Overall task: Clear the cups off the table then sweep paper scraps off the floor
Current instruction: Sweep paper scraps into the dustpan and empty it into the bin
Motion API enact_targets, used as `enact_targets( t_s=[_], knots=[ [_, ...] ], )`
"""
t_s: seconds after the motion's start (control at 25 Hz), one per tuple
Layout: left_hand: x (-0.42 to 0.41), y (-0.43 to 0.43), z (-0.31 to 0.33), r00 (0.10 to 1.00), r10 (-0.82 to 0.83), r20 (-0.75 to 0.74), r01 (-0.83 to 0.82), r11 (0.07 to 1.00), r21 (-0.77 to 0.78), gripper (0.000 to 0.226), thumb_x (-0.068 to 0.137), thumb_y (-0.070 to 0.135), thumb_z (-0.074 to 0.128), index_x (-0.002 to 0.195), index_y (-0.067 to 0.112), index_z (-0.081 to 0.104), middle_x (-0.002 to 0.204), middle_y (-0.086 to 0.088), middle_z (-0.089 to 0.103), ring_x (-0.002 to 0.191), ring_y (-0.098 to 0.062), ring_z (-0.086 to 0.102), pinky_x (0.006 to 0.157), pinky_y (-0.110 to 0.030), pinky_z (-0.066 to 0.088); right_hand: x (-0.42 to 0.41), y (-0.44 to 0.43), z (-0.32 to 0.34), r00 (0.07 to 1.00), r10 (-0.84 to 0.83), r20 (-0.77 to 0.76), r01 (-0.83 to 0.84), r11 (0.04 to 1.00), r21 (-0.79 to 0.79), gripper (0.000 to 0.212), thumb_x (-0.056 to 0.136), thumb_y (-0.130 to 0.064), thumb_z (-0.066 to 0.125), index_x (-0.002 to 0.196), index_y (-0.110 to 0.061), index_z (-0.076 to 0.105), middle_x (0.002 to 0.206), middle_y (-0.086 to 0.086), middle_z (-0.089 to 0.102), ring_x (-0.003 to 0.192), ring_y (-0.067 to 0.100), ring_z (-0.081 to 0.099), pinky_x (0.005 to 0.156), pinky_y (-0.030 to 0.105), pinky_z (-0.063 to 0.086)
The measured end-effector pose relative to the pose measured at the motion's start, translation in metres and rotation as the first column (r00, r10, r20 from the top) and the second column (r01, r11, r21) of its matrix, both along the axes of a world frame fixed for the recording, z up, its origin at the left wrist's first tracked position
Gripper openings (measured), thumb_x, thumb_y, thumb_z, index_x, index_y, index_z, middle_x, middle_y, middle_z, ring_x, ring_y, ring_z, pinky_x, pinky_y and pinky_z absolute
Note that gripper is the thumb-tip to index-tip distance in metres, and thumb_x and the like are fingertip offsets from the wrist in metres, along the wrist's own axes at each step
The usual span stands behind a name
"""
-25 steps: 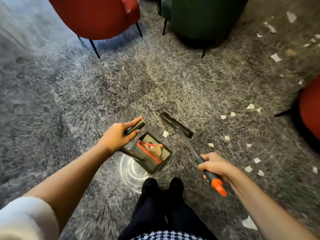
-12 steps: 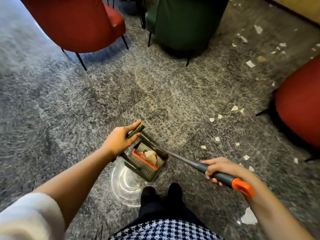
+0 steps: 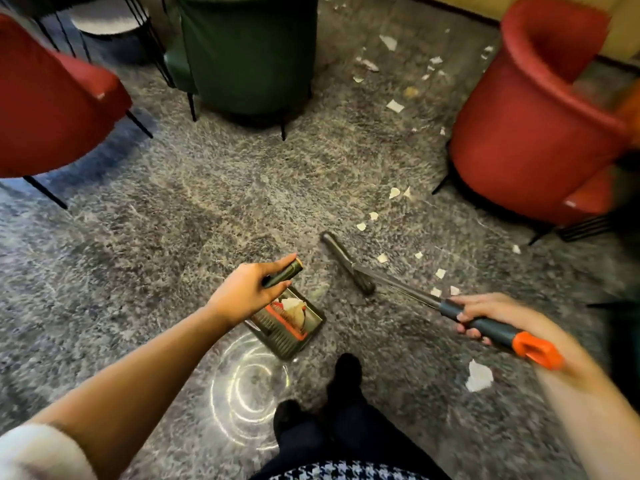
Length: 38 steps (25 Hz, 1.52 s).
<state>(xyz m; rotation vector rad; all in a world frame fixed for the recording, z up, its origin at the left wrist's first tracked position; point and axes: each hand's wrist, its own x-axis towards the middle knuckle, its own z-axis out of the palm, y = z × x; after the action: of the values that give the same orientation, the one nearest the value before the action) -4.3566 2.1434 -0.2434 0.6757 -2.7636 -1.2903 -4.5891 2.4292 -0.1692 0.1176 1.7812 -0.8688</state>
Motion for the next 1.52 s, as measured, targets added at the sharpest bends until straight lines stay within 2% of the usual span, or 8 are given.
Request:
enact_targets(
  t_s=[0.2, 0.36, 0.52, 0.76, 1.0, 1.12, 1.36, 1.52],
  knots=[
    [-0.091, 0.003, -0.006, 0.989, -0.13, 0.073, 0.136, 0.987, -0.084, 0.048, 0.09, 0.029, 0.062, 0.137, 0.031, 0.05, 0.089, 0.006, 0.071, 0.07, -0.009, 0.066, 0.068, -0.027, 0.053, -0.071, 0.031, -0.018, 0.969, -0.231, -0.093, 0.23, 0.973, -0.013, 0.048, 0.088, 0.014, 0.042, 0.134, 0.0, 0.044, 0.064, 0.016, 0.046, 0.024, 0.009, 0.044, 0.027, 0.011, 0.033],
    [-0.167, 0.006, -0.011, 0.98, -0.184, 0.074, 0.191, 0.977, -0.099, 0.049, 0.089, 0.028, 0.065, 0.134, 0.037, 0.049, 0.085, 0.016, 0.066, 0.058, 0.006, 0.055, 0.055, -0.011, 0.043, -0.143, 0.054, -0.029, 0.926, -0.347, -0.151, 0.35, 0.937, -0.009, 0.039, 0.086, 0.015, 0.044, 0.121, -0.002, 0.051, 0.063, 0.016, 0.047, 0.023, 0.01, 0.044, 0.027, 0.011, 0.034],
    [-0.226, 0.003, -0.014, 0.979, -0.192, 0.071, 0.195, 0.98, -0.046, 0.048, 0.089, 0.026, 0.065, 0.134, 0.033, 0.051, 0.105, 0.004, 0.071, 0.083, -0.008, 0.069, 0.075, -0.031, 0.056, -0.197, 0.06, -0.054, 0.896, -0.393, -0.206, 0.405, 0.914, 0.017, 0.02, 0.086, 0.013, 0.047, 0.09, -0.006, 0.051, 0.062, 0.015, 0.046, 0.023, 0.009, 0.044, 0.028, 0.012, 0.034],
    [-0.272, -0.002, -0.019, 0.976, -0.2, 0.082, 0.204, 0.978, -0.047, 0.038, 0.087, 0.019, 0.067, 0.124, 0.018, 0.062, 0.097, 0.014, 0.069, 0.063, 0.024, 0.052, 0.061, 0.001, 0.04, -0.205, 0.052, -0.102, 0.915, -0.252, -0.314, 0.313, 0.936, 0.161, 0.023, 0.08, 0.008, 0.058, 0.062, -0.006, 0.053, 0.037, 0.003, 0.049, 0.027, 0.009, 0.047, 0.03, 0.012, 0.033],
    [-0.299, -0.016, -0.012, 0.972, -0.208, 0.11, 0.214, 0.976, -0.043, 0.036, 0.087, 0.019, 0.066, 0.123, 0.014, 0.063, 0.098, 0.001, 0.071, 0.063, 0.004, 0.058, 0.066, -0.011, 0.047, -0.154, 0.034, -0.114, 0.971, -0.147, -0.186, 0.183, 0.964, 0.193, 0.012, 0.078, 0.008, 0.06, 0.085, -0.001, 0.062, 0.05, 0.008, 0.054, 0.043, 0.019, 0.05, 0.045, 0.024, 0.043],
    [-0.305, -0.022, -0.01, 0.97, -0.201, 0.135, 0.209, 0.977, -0.047, 0.035, 0.088, 0.02, 0.065, 0.122, 0.014, 0.063, 0.097, -0.003, 0.071, 0.059, 0.004, 0.055, 0.063, -0.009, 0.045, -0.128, 0.02, -0.102, 0.985, -0.116, -0.127, 0.137, 0.975, 0.174, 0.04, 0.079, 0.008, 0.058, 0.119, 0.009, 0.054, 0.061, 0.012, 0.055, 0.039, 0.016, 0.052, 0.037, 0.018, 0.04],
    [-0.295, -0.021, -0.006, 0.96, -0.254, 0.116, 0.253, 0.967, 0.017, 0.047, 0.09, 0.021, 0.063, 0.136, 0.021, 0.051, 0.118, 0.006, 0.062, 0.073, -0.008, 0.063, 0.076, -0.023, 0.052, -0.081, -0.01, -0.072, 1.0, 0.006, -0.017, -0.004, 0.993, 0.118, 0.037, 0.077, 0.007, 0.059, 0.113, 0.014, 0.057, 0.063, 0.013, 0.054, 0.047, 0.02, 0.053, 0.045, 0.025, 0.044],
    [-0.281, -0.027, -0.012, 0.958, -0.256, 0.132, 0.256, 0.967, 0.015, 0.045, 0.09, 0.021, 0.063, 0.134, 0.018, 0.053, 0.11, -0.007, 0.069, 0.078, -0.017, 0.067, 0.077, -0.03, 0.056, -0.064, -0.01, -0.051, 0.998, 0.041, 0.051, -0.044, 0.997, 0.062, 0.048, 0.082, 0.01, 0.052, 0.13, 0.004, 0.049, 0.06, 0.01, 0.051, 0.033, 0.009, 0.049, 0.034, 0.017, 0.039]
  ],
)
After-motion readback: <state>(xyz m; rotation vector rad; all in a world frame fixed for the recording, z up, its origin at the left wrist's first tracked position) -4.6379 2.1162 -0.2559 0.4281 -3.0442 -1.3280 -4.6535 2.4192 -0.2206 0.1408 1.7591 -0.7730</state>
